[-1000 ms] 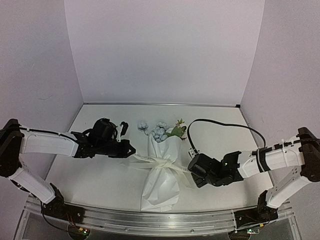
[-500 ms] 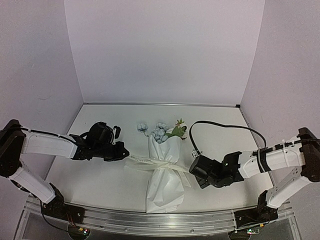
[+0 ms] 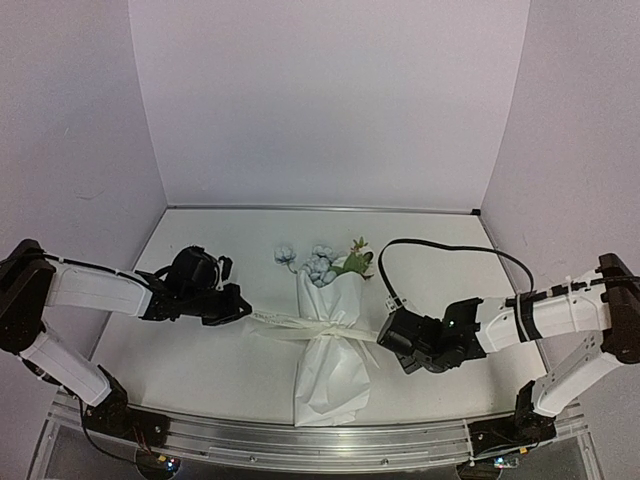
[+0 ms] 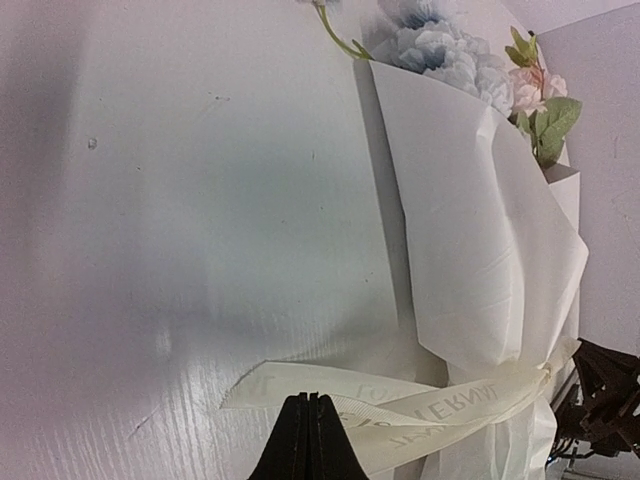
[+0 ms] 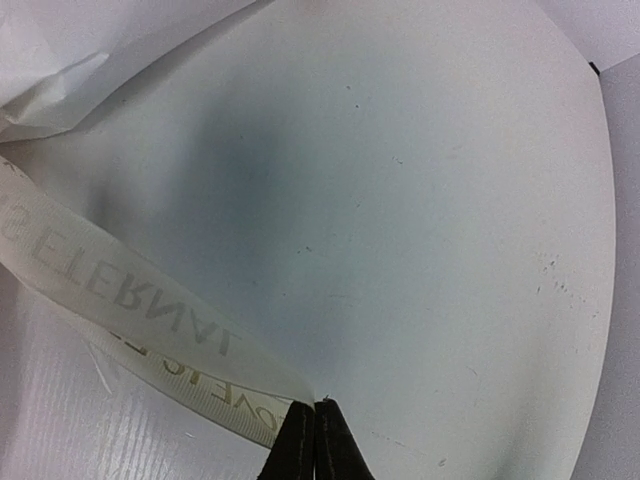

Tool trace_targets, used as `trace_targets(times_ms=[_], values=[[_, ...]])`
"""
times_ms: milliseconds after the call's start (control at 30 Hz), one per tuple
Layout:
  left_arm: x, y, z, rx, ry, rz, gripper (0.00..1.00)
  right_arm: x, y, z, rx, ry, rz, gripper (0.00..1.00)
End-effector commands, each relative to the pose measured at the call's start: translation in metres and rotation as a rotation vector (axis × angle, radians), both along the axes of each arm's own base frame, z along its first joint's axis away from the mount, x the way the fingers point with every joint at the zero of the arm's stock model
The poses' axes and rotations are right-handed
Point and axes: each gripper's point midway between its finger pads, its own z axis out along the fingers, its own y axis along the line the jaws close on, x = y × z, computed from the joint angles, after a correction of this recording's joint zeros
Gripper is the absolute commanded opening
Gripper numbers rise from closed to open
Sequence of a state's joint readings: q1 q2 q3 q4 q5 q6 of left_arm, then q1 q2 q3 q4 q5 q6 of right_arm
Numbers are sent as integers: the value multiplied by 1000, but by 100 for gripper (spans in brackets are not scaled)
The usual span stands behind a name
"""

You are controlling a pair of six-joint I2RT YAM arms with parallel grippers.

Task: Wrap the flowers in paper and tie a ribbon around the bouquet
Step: Tie the half-tied ribbon around the folded bouquet.

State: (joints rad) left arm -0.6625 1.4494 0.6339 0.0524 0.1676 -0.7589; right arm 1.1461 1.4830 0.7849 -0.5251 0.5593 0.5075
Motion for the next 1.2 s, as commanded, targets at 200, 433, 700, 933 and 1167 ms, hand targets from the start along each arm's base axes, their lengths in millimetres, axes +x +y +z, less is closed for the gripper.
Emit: trace_targets(times_ms=[200,433,700,933,1167], values=[[12,45,-24,-72,110,166,0,-4,-41,-2,-102,-27,-122,0],[19,64,-33,-105,167,232,0,-5,-55,-4,-99,-48,-169,0],[29,87,-36,-155,201,303,0,-12,-80,-15,-62,-25,-265,0],[32,97,-40,-220,233,343,0,-17,-98,-24,-23,11,-355,0],[31,108,-43,-273,256,379,0,-20,-100,-29,12,33,-381,0]])
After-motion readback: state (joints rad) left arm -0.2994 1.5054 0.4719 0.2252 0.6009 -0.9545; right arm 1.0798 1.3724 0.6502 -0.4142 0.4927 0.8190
